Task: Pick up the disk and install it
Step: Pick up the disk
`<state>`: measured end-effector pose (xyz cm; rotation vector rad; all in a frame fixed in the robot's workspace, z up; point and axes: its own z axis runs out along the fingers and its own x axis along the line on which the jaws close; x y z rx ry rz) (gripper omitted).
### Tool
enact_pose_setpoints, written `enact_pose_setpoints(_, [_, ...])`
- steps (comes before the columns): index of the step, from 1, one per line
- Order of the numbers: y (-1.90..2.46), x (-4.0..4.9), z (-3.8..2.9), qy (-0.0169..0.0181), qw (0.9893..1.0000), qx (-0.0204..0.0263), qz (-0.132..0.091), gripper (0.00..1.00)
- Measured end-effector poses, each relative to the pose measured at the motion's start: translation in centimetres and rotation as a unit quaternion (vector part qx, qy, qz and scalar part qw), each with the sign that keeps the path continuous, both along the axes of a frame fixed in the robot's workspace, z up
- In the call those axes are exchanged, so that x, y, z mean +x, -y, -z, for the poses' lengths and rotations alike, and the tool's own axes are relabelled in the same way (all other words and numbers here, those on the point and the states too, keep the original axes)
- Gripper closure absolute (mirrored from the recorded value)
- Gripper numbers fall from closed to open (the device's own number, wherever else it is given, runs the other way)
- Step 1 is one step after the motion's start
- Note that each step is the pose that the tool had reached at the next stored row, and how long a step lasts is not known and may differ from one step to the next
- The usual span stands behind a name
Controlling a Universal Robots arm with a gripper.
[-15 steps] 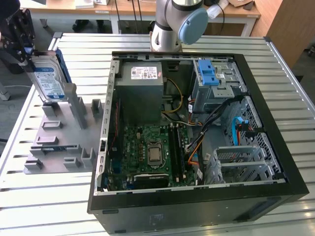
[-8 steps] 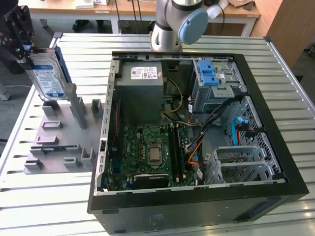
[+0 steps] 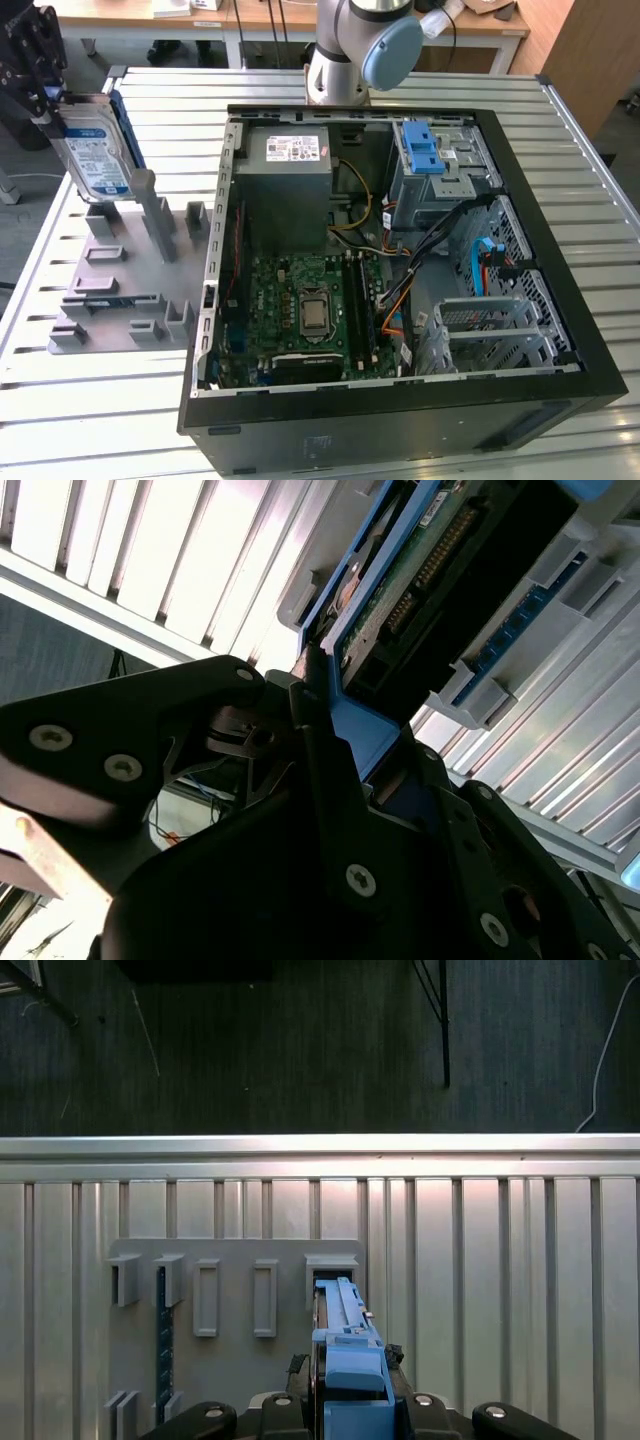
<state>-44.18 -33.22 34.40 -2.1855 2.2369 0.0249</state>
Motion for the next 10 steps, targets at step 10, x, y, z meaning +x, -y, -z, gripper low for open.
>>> enact_pose_setpoints(10, [0.00,0.00,-0.20,-0.0001,1.0000,-0.0001,0.000,0.64])
